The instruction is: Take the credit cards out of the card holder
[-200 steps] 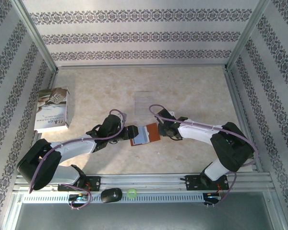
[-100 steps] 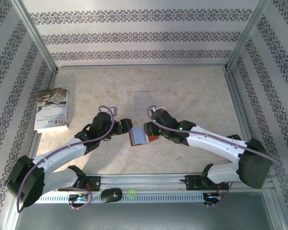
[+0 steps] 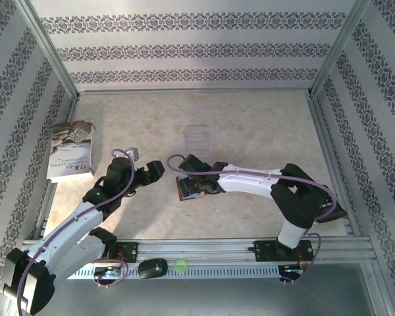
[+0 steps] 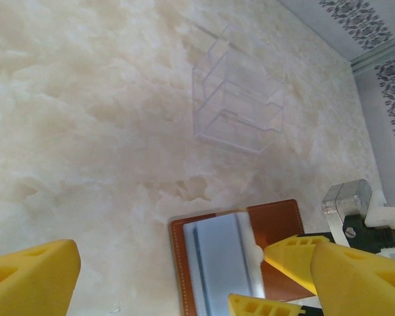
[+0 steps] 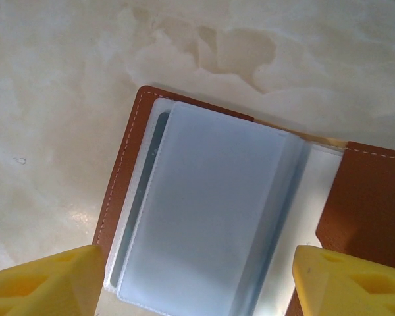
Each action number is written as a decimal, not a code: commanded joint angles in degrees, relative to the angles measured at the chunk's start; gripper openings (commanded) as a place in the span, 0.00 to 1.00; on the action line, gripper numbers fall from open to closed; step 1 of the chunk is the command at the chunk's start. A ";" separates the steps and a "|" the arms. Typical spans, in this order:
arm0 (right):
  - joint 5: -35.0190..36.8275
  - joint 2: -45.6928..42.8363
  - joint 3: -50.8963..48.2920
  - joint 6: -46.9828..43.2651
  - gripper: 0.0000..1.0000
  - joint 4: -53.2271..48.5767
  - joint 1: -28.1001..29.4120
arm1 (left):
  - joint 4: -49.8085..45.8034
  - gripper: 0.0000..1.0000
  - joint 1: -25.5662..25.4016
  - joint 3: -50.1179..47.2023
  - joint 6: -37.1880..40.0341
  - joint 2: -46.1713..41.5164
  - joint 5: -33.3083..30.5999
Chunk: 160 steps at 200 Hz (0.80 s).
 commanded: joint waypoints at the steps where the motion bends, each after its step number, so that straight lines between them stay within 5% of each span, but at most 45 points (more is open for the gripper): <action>1: -0.40 2.19 2.09 -0.48 0.76 -0.77 0.65 | -1.18 0.91 1.02 -1.19 0.84 -0.08 1.30; 98: 0.43 6.71 0.78 0.68 0.71 0.19 0.91 | 2.18 0.88 1.17 -2.09 0.25 2.52 4.41; 160: -0.32 5.06 -3.46 2.25 0.55 6.32 0.93 | 9.32 0.65 -0.87 -3.48 -1.58 9.82 7.81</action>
